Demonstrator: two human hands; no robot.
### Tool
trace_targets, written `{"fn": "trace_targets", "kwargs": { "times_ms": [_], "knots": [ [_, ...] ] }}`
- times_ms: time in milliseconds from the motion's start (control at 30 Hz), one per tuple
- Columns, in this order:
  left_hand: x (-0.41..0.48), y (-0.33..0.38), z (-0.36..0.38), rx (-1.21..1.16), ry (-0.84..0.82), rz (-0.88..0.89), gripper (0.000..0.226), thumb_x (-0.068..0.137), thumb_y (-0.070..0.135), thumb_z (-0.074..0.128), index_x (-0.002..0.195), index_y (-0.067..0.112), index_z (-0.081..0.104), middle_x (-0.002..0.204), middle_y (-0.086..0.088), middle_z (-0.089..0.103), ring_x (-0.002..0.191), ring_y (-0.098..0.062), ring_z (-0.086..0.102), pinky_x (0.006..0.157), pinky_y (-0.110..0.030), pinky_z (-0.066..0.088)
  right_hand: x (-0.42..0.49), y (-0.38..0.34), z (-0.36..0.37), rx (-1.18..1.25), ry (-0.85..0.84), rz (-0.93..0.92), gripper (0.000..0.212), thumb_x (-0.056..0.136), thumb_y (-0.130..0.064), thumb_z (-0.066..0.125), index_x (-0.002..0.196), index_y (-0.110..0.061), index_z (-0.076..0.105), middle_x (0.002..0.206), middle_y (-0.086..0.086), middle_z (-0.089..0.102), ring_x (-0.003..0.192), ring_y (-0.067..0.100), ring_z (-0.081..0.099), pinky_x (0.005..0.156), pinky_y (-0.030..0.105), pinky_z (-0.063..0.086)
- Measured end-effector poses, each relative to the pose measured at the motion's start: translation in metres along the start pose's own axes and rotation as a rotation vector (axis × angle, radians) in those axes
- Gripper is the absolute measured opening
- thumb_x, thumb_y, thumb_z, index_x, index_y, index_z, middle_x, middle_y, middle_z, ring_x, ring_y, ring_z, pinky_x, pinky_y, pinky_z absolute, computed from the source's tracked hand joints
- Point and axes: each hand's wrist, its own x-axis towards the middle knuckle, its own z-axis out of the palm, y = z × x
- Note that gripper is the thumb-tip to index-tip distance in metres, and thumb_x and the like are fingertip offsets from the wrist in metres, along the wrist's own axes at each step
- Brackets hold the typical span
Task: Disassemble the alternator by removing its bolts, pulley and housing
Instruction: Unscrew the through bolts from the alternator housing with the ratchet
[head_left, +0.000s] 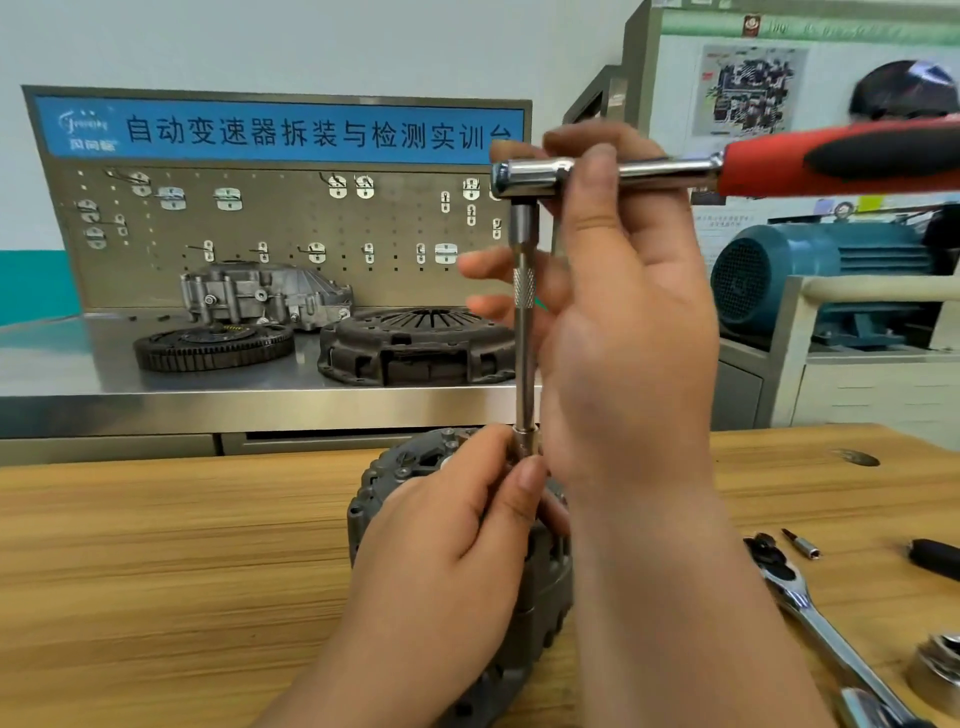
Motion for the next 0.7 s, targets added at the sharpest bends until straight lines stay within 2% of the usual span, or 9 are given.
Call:
{"fn": "trace_targets", "kwargs": {
  "times_ms": [100, 200, 267, 333, 400, 467, 567, 633, 700],
  "knots": [
    [0.000, 0.002, -0.001, 0.060, -0.008, 0.048, 0.019, 0.089, 0.046, 0.037, 0.089, 0.039, 0.054, 0.068, 0.015, 0.062, 0.066, -0.009, 0.057, 0.059, -0.041, 0.046, 0.004, -0.003, -0.007, 0.333, -0.006, 0.230, 0.022, 0.103, -0.029, 0.036, 0.099, -0.022, 0.057, 0.104, 0.001, 0.069, 0.060, 0.016, 0.064, 0.053, 0.026, 0.051],
    [0.003, 0.002, 0.000, 0.062, -0.016, 0.022, 0.014, 0.087, 0.043, 0.040, 0.084, 0.037, 0.052, 0.067, 0.029, 0.061, 0.064, 0.001, 0.054, 0.059, -0.034, 0.041, 0.004, -0.003, -0.008, 0.319, 0.007, 0.225, 0.020, 0.102, -0.028, 0.039, 0.098, -0.022, 0.057, 0.105, 0.002, 0.069, 0.061, 0.015, 0.063, 0.052, 0.026, 0.051],
    [0.004, 0.001, 0.001, 0.005, -0.011, -0.021, 0.016, 0.085, 0.043, 0.041, 0.089, 0.037, 0.056, 0.076, 0.027, 0.067, 0.069, -0.002, 0.060, 0.066, -0.042, 0.050, 0.002, -0.002, -0.005, 0.084, 0.036, 0.054, 0.016, 0.101, -0.021, 0.043, 0.094, -0.021, 0.057, 0.099, 0.001, 0.066, 0.061, 0.017, 0.060, 0.051, 0.027, 0.050],
    [0.004, 0.000, 0.003, -0.026, 0.002, -0.059, 0.019, 0.083, 0.041, 0.044, 0.093, 0.038, 0.060, 0.082, 0.024, 0.070, 0.077, -0.005, 0.065, 0.075, -0.049, 0.053, 0.001, 0.001, -0.002, -0.236, 0.025, -0.238, 0.012, 0.099, -0.011, 0.047, 0.093, -0.018, 0.055, 0.084, -0.001, 0.060, 0.059, 0.022, 0.053, 0.051, 0.033, 0.046],
    [0.003, -0.001, 0.003, -0.018, 0.026, -0.076, 0.019, 0.079, 0.038, 0.046, 0.091, 0.038, 0.061, 0.079, 0.022, 0.070, 0.077, -0.006, 0.066, 0.075, -0.050, 0.054, -0.001, 0.005, 0.001, -0.392, 0.002, -0.403, 0.012, 0.097, -0.006, 0.050, 0.094, -0.017, 0.055, 0.077, -0.001, 0.053, 0.059, 0.024, 0.047, 0.055, 0.040, 0.042],
    [0.003, -0.002, 0.004, -0.019, 0.035, -0.073, 0.019, 0.078, 0.036, 0.047, 0.090, 0.037, 0.061, 0.078, 0.018, 0.070, 0.077, -0.010, 0.066, 0.073, -0.051, 0.053, -0.002, 0.004, 0.003, -0.327, 0.035, -0.338, 0.013, 0.099, -0.008, 0.048, 0.097, -0.018, 0.055, 0.077, 0.001, 0.054, 0.060, 0.026, 0.050, 0.054, 0.039, 0.045],
    [0.002, 0.000, 0.004, -0.046, 0.022, -0.058, 0.027, 0.082, 0.050, 0.045, 0.094, 0.033, 0.063, 0.080, 0.013, 0.070, 0.078, -0.014, 0.065, 0.074, -0.054, 0.051, -0.003, 0.000, 0.004, -0.041, 0.069, -0.054, 0.012, 0.102, -0.019, 0.042, 0.100, -0.021, 0.054, 0.096, 0.005, 0.066, 0.062, 0.017, 0.059, 0.054, 0.027, 0.051],
    [0.001, 0.002, 0.003, -0.030, 0.020, -0.043, 0.042, 0.081, 0.063, 0.037, 0.095, 0.032, 0.061, 0.078, 0.008, 0.068, 0.074, -0.013, 0.062, 0.072, -0.055, 0.051, 0.000, 0.000, 0.001, 0.117, 0.056, 0.070, 0.016, 0.103, -0.023, 0.039, 0.105, -0.017, 0.054, 0.108, 0.012, 0.068, 0.063, 0.015, 0.060, 0.054, 0.026, 0.052],
    [0.001, 0.003, 0.002, 0.009, 0.012, -0.025, 0.037, 0.084, 0.061, 0.036, 0.096, 0.034, 0.060, 0.082, 0.013, 0.069, 0.078, -0.010, 0.063, 0.074, -0.052, 0.052, 0.002, -0.001, 0.000, 0.199, 0.037, 0.122, 0.018, 0.103, -0.024, 0.038, 0.110, -0.016, 0.053, 0.110, 0.012, 0.069, 0.063, 0.014, 0.060, 0.054, 0.027, 0.051]
  ]
}}
